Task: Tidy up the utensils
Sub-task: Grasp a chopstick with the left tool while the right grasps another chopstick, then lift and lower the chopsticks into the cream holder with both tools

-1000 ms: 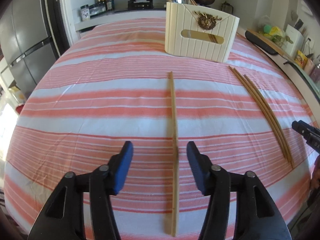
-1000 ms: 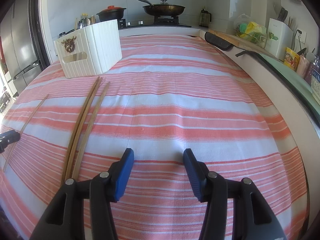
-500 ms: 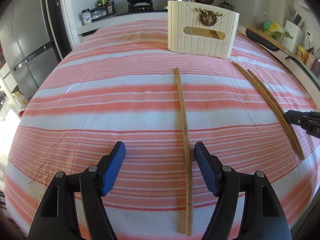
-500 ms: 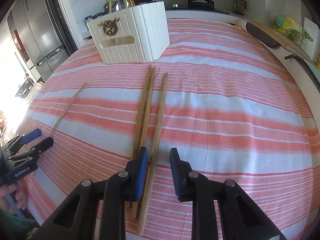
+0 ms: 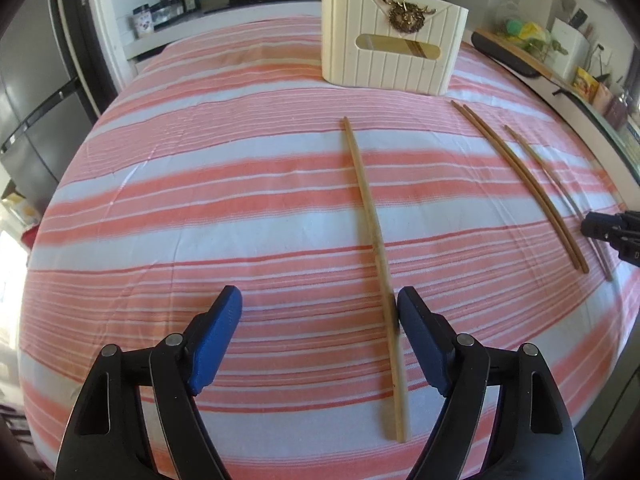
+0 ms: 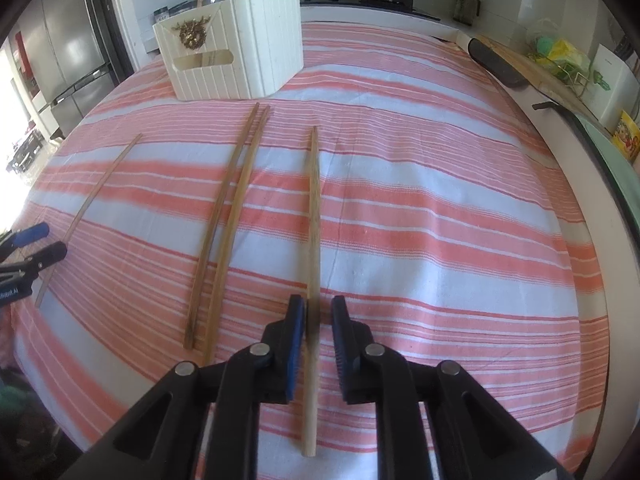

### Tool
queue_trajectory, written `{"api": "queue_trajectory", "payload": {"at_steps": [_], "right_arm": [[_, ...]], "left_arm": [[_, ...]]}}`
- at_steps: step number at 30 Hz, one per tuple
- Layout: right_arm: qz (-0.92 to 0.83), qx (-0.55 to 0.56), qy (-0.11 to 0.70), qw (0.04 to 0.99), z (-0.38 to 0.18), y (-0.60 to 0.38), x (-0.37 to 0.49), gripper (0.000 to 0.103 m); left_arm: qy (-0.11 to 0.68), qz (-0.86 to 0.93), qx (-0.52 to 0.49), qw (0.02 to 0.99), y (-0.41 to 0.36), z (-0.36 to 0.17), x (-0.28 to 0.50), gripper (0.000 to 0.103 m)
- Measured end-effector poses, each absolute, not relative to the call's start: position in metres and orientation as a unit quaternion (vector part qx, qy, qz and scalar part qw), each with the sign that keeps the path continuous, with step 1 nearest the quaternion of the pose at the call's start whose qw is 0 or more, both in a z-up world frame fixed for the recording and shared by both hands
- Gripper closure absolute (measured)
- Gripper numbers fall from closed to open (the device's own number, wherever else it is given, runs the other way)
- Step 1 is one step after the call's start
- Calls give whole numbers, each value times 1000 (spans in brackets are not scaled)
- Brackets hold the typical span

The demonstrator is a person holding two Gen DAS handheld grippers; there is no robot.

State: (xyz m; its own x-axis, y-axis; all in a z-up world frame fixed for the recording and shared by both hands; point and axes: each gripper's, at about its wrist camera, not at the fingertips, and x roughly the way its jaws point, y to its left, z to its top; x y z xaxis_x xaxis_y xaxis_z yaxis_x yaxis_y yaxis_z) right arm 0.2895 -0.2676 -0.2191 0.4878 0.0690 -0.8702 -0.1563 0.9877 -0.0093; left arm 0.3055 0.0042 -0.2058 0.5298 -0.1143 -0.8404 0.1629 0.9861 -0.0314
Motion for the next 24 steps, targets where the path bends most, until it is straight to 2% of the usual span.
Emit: {"api": "queue_trajectory", "payload": {"at_steps": [7, 13, 15, 18, 20, 22, 24], "right_arm": [[90, -59, 539, 835, -218, -272, 310, 77], [102, -76, 553, 823, -219, -263, 349, 77], [101, -74, 555, 822, -219, -260, 367, 77], [99, -75, 557, 821, -219, -254, 393, 77], [100, -77, 560, 819, -218, -248, 409, 79], [100, -89, 564, 815, -218, -241, 422, 94], [96, -91, 563, 816, -217, -237, 431, 96]], "left_arm": [[509, -108, 47, 853, 3, -202, 344, 23], [530, -121, 73, 836, -15, -205, 384, 36], [533, -126, 74, 834, -19, -205, 397, 43], [541, -124, 71, 829, -25, -203, 416, 63], [541, -118, 62, 830, -25, -202, 424, 94], [537, -112, 48, 834, -24, -202, 429, 98], [527, -106, 36, 842, -21, -200, 429, 98]]}}
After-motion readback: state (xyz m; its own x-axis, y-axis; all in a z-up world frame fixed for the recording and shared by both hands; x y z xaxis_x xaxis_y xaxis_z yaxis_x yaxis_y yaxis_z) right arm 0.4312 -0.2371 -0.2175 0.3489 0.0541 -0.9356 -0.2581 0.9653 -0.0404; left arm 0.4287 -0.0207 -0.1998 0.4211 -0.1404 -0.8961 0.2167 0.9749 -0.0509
